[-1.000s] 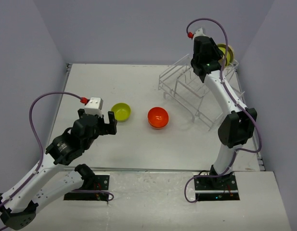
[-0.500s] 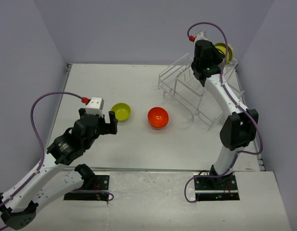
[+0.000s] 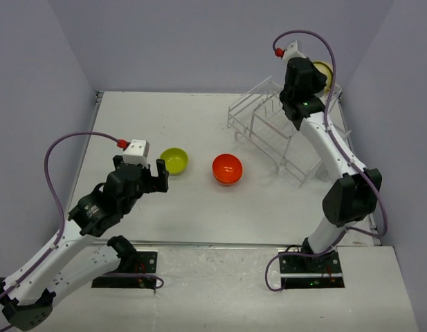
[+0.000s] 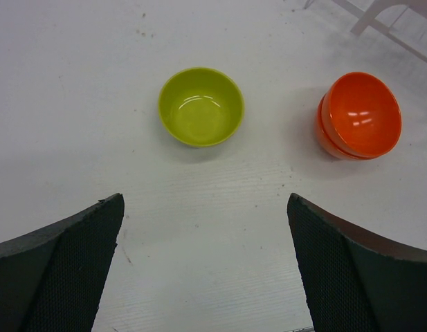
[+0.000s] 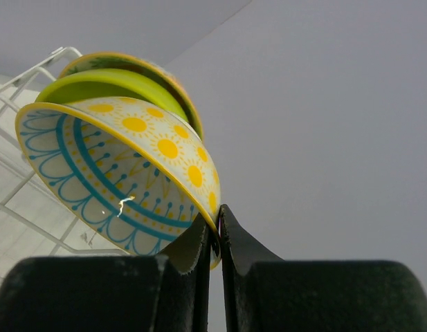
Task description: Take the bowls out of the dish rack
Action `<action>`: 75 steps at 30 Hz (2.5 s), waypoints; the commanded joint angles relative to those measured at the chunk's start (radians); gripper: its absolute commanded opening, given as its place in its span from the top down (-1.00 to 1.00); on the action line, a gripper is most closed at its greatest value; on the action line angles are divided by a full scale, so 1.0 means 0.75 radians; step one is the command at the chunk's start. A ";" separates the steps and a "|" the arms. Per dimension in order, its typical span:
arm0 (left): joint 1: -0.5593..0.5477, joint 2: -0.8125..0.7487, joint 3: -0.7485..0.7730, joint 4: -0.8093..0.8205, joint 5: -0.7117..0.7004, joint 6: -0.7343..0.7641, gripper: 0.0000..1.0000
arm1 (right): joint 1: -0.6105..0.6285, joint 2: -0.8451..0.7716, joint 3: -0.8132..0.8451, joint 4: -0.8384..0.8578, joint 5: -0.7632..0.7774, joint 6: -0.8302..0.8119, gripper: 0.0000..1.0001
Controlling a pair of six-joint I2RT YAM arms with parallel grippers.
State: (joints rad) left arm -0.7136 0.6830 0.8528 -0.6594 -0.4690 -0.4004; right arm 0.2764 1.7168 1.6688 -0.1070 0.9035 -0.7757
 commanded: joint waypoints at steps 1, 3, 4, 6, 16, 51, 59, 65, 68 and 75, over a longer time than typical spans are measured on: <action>0.009 -0.011 -0.006 0.055 -0.023 0.020 -1.00 | 0.018 -0.127 0.025 0.124 0.020 -0.021 1.00; 0.009 -0.011 -0.008 0.055 -0.025 0.020 -1.00 | 0.024 -0.141 0.025 0.126 0.024 -0.021 1.00; 0.009 -0.011 -0.008 0.053 -0.023 0.018 -1.00 | 0.028 -0.150 0.025 0.122 0.023 -0.019 1.00; 0.009 -0.009 -0.006 0.053 -0.023 0.014 -1.00 | 0.038 -0.176 0.049 0.063 0.010 0.012 1.00; 0.009 0.030 0.119 0.059 0.140 -0.027 -1.00 | 0.122 -0.289 0.233 -0.489 -0.231 0.651 1.00; -0.034 0.756 0.550 0.143 0.257 0.010 1.00 | 0.519 -0.577 -0.537 -0.320 -1.473 1.832 1.00; -0.034 0.681 0.249 0.241 0.188 -0.128 1.00 | 0.521 -0.661 -0.685 -0.295 -1.448 1.836 -0.98; -0.032 0.515 -0.126 0.368 0.196 -0.286 1.00 | 0.497 -0.836 -0.807 -0.381 -1.142 1.771 -0.98; -0.028 0.505 -0.251 0.488 0.233 -0.303 1.00 | 0.480 -0.943 -0.848 -0.397 -1.092 1.744 -0.98; 0.029 0.600 -0.388 0.716 0.437 -0.295 1.00 | 0.376 -0.996 -0.881 -0.463 -1.174 1.660 -0.98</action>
State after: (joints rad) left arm -0.7013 1.1103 0.5575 -0.3016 -0.2054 -0.5877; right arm 0.5880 0.9749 1.0195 -0.4198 0.0303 0.5095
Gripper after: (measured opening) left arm 0.031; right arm 0.987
